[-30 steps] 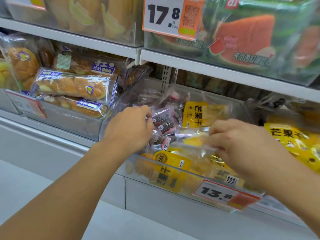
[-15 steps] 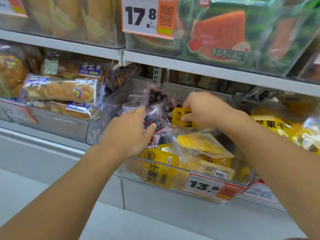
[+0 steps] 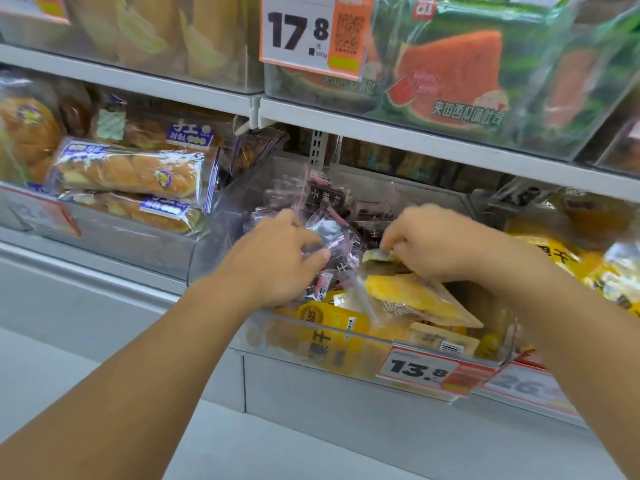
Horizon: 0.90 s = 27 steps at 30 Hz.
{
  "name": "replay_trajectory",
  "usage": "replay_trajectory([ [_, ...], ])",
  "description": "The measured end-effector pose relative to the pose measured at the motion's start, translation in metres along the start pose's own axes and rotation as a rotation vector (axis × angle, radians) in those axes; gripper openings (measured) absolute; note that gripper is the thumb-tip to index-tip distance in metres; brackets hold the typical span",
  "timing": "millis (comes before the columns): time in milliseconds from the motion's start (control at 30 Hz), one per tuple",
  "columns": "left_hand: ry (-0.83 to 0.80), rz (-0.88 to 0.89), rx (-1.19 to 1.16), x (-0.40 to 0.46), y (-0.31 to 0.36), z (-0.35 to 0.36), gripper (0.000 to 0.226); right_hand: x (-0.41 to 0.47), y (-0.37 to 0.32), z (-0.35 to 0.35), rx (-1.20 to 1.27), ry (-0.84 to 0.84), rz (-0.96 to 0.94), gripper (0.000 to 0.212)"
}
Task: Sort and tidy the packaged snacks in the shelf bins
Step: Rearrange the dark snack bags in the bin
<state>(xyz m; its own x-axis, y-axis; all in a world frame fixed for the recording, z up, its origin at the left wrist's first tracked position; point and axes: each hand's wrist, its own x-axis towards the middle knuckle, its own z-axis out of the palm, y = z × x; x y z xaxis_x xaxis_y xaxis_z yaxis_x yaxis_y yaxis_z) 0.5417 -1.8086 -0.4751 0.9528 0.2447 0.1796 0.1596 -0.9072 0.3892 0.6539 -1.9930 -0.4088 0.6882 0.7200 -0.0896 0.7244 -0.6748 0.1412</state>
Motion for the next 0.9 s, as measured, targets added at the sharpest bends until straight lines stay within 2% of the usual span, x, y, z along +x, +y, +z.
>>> replay_trajectory([
  [67, 0.212, -0.029, 0.026, 0.000, -0.008, -0.012, 0.039, 0.012, -0.011, -0.011, 0.073, 0.244, -0.066, 0.034],
  [100, 0.289, -0.051, 0.050, -0.001, -0.014, -0.019, 0.039, 0.021, -0.022, -0.015, 0.101, 0.300, -0.130, 0.043],
  [200, 0.329, -0.073, 0.136, -0.006, -0.028, -0.029, 0.047, 0.061, -0.053, -0.020, 0.144, 0.266, -0.255, 0.087],
  [267, 0.295, -0.045, 0.200, -0.008, -0.031, -0.028, 0.049, 0.088, -0.059, -0.017, 0.231, 0.191, -0.226, 0.096],
  [300, 0.287, -0.039, 0.208, -0.009, -0.032, -0.028, 0.049, 0.097, -0.059, -0.017, 0.311, 0.153, -0.196, 0.086],
  [367, 0.297, -0.032, 0.191, -0.011, -0.035, -0.028, 0.050, 0.106, -0.057, -0.020, 0.342, 0.086, -0.140, 0.048],
  [400, 0.302, -0.029, 0.174, -0.013, -0.037, -0.028, 0.051, 0.105, -0.056, -0.023, 0.286, 0.053, -0.129, 0.036],
  [467, 0.298, -0.024, 0.139, -0.016, -0.040, -0.030, 0.057, 0.097, -0.052, -0.026, 0.135, 0.087, -0.139, 0.026],
  [533, 0.278, -0.021, 0.146, -0.016, -0.041, -0.034, 0.063, 0.079, -0.049, -0.025, 0.015, 0.199, -0.114, 0.030],
  [600, 0.240, -0.022, 0.189, -0.011, -0.040, -0.038, 0.062, 0.066, -0.040, -0.019, -0.075, 0.241, -0.028, 0.035],
  [667, 0.176, -0.012, 0.272, -0.002, -0.040, -0.038, 0.051, 0.059, -0.025, -0.019, -0.113, 0.141, 0.039, 0.034],
  [733, 0.085, 0.021, 0.424, 0.008, -0.041, -0.034, 0.045, 0.061, -0.020, -0.022, -0.049, 0.019, 0.064, 0.044],
  [800, 0.015, 0.024, 0.517, 0.016, -0.042, -0.030, 0.044, 0.075, -0.030, -0.020, 0.016, 0.004, 0.051, 0.053],
  [900, 0.032, 0.009, 0.529, 0.025, -0.041, -0.029, 0.032, 0.107, -0.050, -0.009, 0.109, -0.002, -0.055, 0.048],
])
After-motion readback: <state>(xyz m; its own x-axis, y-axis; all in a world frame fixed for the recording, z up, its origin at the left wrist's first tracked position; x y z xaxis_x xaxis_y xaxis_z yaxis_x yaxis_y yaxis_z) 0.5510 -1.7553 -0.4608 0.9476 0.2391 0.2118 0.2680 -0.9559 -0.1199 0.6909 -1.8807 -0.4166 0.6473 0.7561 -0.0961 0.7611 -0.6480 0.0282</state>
